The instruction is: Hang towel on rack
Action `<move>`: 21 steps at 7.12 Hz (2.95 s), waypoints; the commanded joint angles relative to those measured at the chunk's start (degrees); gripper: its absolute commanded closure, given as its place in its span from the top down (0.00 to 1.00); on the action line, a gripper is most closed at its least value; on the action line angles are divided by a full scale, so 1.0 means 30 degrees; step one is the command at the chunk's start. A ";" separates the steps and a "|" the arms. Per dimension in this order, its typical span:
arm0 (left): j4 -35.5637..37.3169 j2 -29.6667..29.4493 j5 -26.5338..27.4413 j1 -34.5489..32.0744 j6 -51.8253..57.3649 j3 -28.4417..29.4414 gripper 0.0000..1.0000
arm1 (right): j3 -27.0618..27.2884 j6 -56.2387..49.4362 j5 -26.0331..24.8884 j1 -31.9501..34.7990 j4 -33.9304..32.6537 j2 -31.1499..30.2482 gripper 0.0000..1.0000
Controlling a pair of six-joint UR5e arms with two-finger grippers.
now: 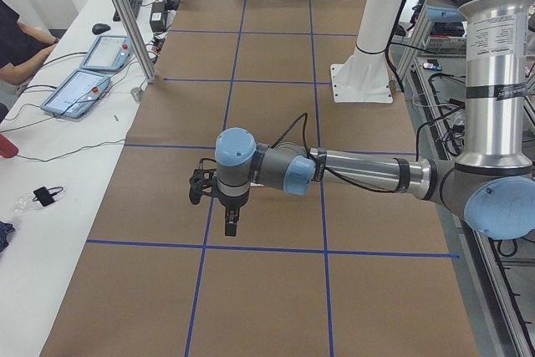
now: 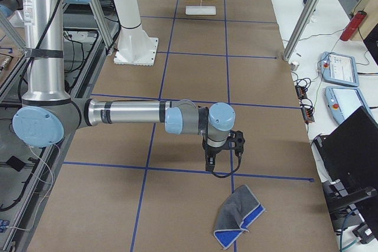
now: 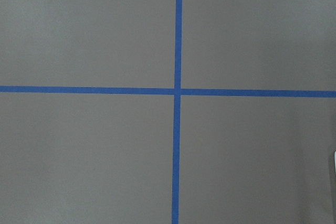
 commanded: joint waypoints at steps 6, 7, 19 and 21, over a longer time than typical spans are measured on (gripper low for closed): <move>-0.0138 -0.0147 0.0091 0.0087 -0.0029 -0.0565 0.99 | 0.0206 -0.0028 0.0001 0.0000 0.0029 0.0094 1.00; -0.0197 -0.0235 0.0034 0.0146 -0.0001 -0.0801 0.99 | 0.0381 -0.0058 -0.0087 0.0000 0.0349 0.0123 1.00; 0.0183 -0.6648 0.0180 0.3662 -0.9813 -0.0628 0.99 | -1.1620 0.1105 -0.4682 0.0322 1.1129 0.4776 1.00; 0.0212 -0.7060 0.0151 0.3895 -0.9931 -0.0483 0.99 | -1.5766 0.3649 -0.5097 0.0293 1.5651 0.5770 1.00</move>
